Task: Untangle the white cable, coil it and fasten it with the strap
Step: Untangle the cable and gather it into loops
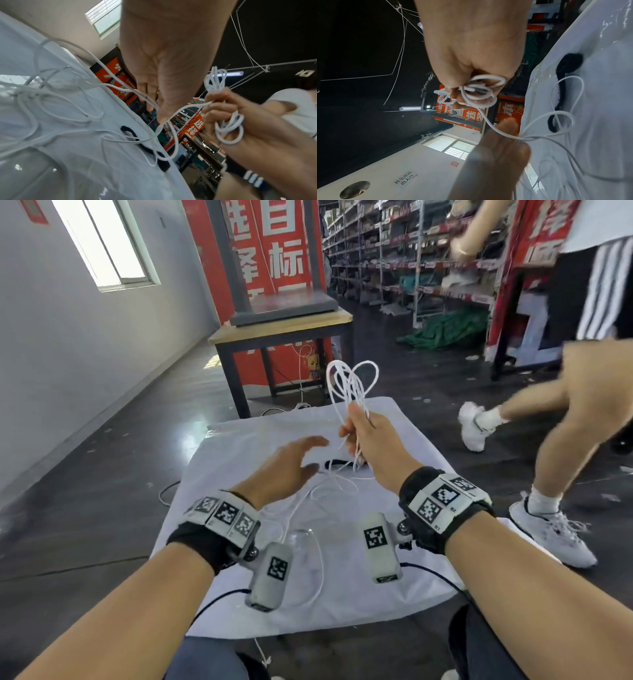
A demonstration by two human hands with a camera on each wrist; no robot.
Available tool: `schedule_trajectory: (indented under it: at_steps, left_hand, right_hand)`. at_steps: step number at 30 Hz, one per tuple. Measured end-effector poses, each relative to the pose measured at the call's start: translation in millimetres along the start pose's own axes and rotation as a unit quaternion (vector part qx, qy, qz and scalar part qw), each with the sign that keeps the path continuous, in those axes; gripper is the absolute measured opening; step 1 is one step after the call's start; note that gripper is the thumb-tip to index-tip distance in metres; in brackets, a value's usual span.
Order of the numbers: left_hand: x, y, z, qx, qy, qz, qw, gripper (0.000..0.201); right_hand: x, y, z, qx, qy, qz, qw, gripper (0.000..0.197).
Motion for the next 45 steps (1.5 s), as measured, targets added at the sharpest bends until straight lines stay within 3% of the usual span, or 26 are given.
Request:
schedule_trajectory:
  at_steps: [2, 5, 7, 9, 12, 17, 19, 26, 33, 37, 42, 45]
  left_hand:
    - [10.5, 1.3, -5.5, 0.006, -0.048, -0.038, 0.998, 0.038]
    - [17.1, -6.1, -8.0, -0.007, -0.079, -0.041, 0.996, 0.015]
    - [17.3, -9.8, -5.9, -0.035, -0.097, 0.057, 0.993, 0.015]
    - [14.3, -15.3, -0.2, -0.074, -0.108, 0.185, 0.974, 0.022]
    - [5.3, -30.9, 11.5, -0.124, -0.114, 0.288, 0.943, 0.029]
    - [-8.2, -63.3, 11.7, -0.27, 0.038, 0.391, 0.879, 0.035]
    - [-9.2, -61.7, 10.4, -0.288, 0.058, 0.405, 0.866, 0.035]
    - [-18.6, -53.6, 15.0, -0.222, 0.059, 0.293, 0.928, 0.026]
    - [-16.0, -55.3, 23.1, -0.138, -0.037, 0.067, 0.987, 0.014]
    - [-6.2, -48.4, 22.5, -0.142, -0.078, 0.042, 0.986, 0.019]
    - [3.9, -47.6, 15.0, -0.278, -0.059, 0.188, 0.94, 0.026]
    - [9.1, -44.4, 13.1, -0.254, -0.071, 0.139, 0.955, 0.018]
  right_hand:
    - [1.1, -3.8, 0.0, -0.01, -0.006, -0.003, 1.0, 0.039]
    - [-3.2, -6.8, -2.9, -0.023, 0.001, 0.001, 1.0, 0.041]
    - [-10.2, -5.1, -5.7, -0.026, 0.026, 0.004, 0.999, 0.041]
    - [-18.4, -0.5, -7.8, -0.016, 0.065, 0.003, 0.998, 0.04]
    - [-29.6, 8.4, -9.3, 0.003, 0.123, 0.021, 0.992, 0.041]
    - [-38.8, 17.7, -5.4, 0.012, 0.163, 0.057, 0.985, 0.042]
    - [-35.5, 20.5, -4.9, 0.006, 0.162, 0.08, 0.984, 0.043]
    - [-42.0, 23.1, -2.9, 0.035, 0.167, 0.064, 0.983, 0.041]
    - [-38.8, 29.2, 2.7, 0.059, 0.168, 0.047, 0.983, 0.041]
    - [-32.5, 28.2, 2.6, 0.055, 0.15, 0.053, 0.986, 0.041]
    - [-30.0, 27.0, 2.9, 0.033, 0.127, 0.088, 0.987, 0.045]
    - [-28.8, 24.3, 3.9, 0.027, 0.116, 0.093, 0.989, 0.047]
Point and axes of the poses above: each hand's wrist, its own z-axis away from the middle knuckle, its own x-axis out of the palm, y = z × x, the point moved 2 cm from there along -z, towards the middle knuckle, and after that the axes turned 9 degrees about -x, right-handed, at the moved point
